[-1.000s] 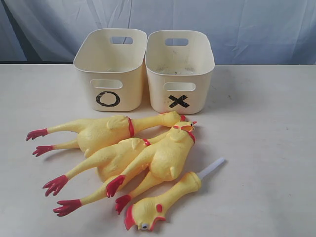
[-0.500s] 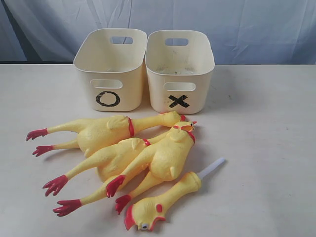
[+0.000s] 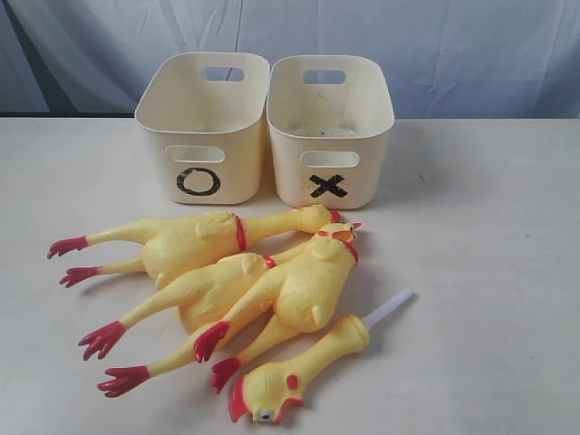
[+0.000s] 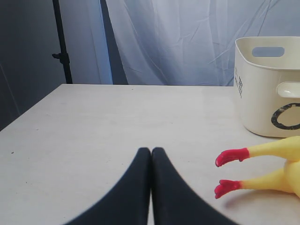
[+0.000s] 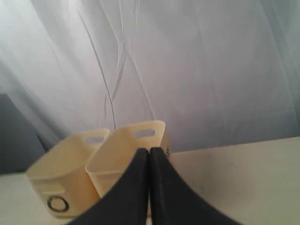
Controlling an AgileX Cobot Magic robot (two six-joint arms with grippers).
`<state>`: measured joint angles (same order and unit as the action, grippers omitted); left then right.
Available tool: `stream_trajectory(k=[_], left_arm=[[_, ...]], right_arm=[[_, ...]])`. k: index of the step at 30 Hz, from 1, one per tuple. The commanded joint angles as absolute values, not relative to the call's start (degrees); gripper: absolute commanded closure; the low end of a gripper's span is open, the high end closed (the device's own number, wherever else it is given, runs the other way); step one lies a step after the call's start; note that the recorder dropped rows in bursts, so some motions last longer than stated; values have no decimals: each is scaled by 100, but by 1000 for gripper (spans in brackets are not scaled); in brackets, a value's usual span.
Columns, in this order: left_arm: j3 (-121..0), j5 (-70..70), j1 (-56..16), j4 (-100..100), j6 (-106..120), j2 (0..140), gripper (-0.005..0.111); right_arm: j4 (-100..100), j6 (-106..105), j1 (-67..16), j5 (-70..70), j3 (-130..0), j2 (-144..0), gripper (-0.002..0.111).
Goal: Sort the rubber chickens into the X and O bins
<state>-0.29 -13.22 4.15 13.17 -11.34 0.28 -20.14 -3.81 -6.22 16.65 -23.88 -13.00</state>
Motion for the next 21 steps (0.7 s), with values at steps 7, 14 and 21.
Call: stream_trajectory(k=[7, 14, 21], left_arm=[[0, -1329, 440, 1310, -1147, 0, 106], [0, -1329, 440, 1310, -1147, 0, 106], [0, -1329, 440, 1310, -1147, 0, 106]], right_arm=[[-2094, -2227, -810, 3457, -3633, -2936, 108], [-2283, -3237, -1284, 4208, -4093, -4107, 108], [-2296, -3658, -1864, 4908, -4621, -5288, 108]])
